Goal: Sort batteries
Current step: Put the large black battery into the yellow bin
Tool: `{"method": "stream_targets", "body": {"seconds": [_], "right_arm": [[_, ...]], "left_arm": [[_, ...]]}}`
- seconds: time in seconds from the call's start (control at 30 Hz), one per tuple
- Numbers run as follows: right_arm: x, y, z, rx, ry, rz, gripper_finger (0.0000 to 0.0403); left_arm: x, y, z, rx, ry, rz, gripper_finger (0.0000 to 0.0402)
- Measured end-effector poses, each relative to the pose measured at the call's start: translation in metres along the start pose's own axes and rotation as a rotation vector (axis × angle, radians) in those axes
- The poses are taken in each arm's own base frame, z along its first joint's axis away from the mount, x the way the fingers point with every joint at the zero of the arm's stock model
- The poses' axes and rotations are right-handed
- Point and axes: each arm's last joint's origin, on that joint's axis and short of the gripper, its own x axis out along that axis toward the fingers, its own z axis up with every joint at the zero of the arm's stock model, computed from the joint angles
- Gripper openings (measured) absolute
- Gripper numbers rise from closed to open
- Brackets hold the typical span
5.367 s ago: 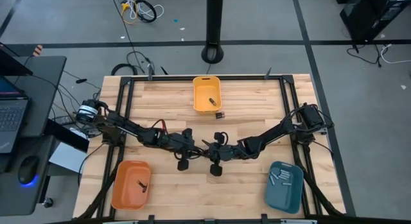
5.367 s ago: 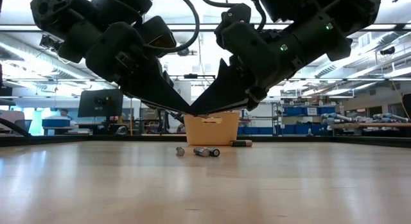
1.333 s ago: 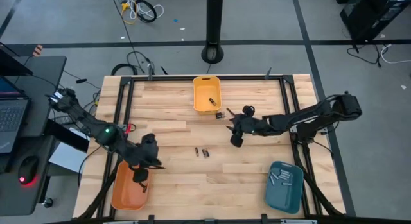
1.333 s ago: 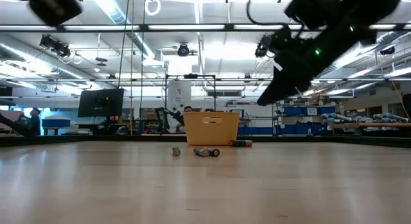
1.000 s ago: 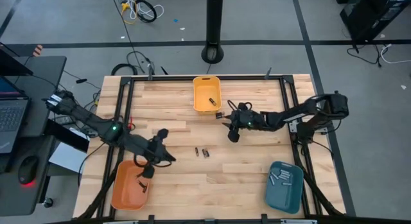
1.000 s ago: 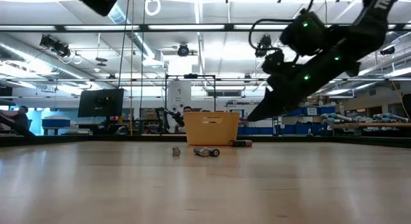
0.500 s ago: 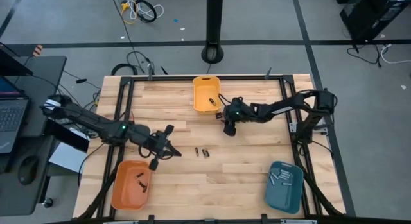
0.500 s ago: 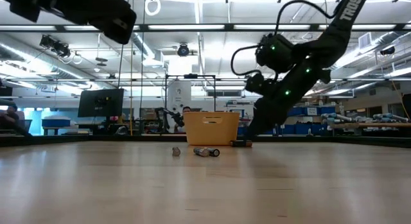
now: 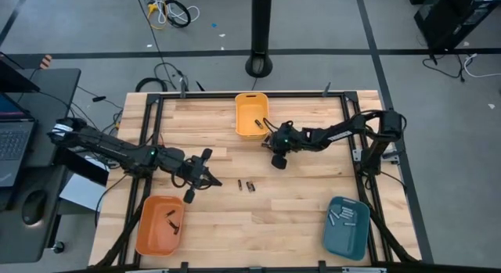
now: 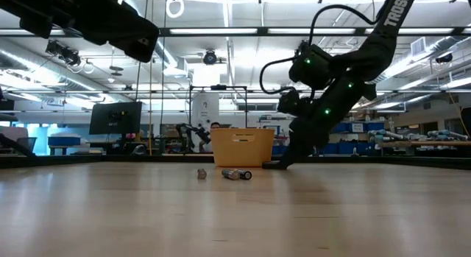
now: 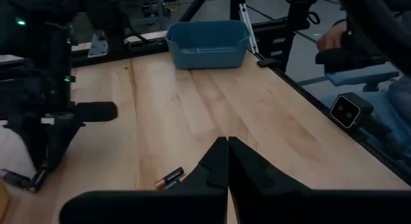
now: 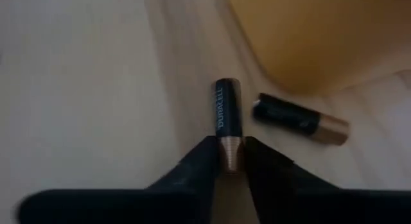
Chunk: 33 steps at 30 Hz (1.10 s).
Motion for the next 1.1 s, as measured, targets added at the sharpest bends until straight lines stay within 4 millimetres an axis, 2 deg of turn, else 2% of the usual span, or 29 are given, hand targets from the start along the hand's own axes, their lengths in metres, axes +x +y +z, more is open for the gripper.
{"method": "stream_targets", "body": {"seconds": [0.07,0.1,0.33,0.53,0.6,0.73,0.83,0.97,1.1], "right_arm": [[-0.002,0.004,0.000,-0.012,0.002,0.009,0.0063],[-0.003,0.007,0.000,-0.020,0.003,0.017,0.0058],[-0.021,0.031,0.003,-0.061,-0.010,0.099,0.0058],[-0.055,0.041,0.026,-0.032,-0.157,0.127,0.0058],[-0.069,0.041,0.043,-0.012,-0.231,0.122,0.0058],[-0.089,0.026,0.084,0.015,-0.320,0.059,0.0058],[-0.092,0.012,0.115,0.000,-0.305,0.005,0.0058],[-0.082,-0.013,0.144,-0.017,-0.236,-0.056,0.0058],[-0.066,-0.041,0.160,0.006,-0.141,-0.070,0.0058]], "left_arm": [[0.000,0.000,0.000,0.000,0.000,0.001,0.0009],[0.000,0.000,0.000,0.000,0.001,0.001,0.0009],[0.000,0.000,0.000,-0.008,-0.001,0.001,0.0010],[0.000,0.001,0.001,-0.004,-0.015,0.022,0.0010],[0.000,0.001,0.002,-0.003,-0.023,0.027,0.0010],[0.000,0.001,0.005,0.002,-0.050,0.032,0.0010],[0.000,0.001,0.006,0.012,-0.061,0.033,0.0010],[0.000,0.001,0.006,0.031,-0.057,0.033,0.0010],[0.000,0.001,0.006,0.050,-0.056,0.034,0.0010]]}}
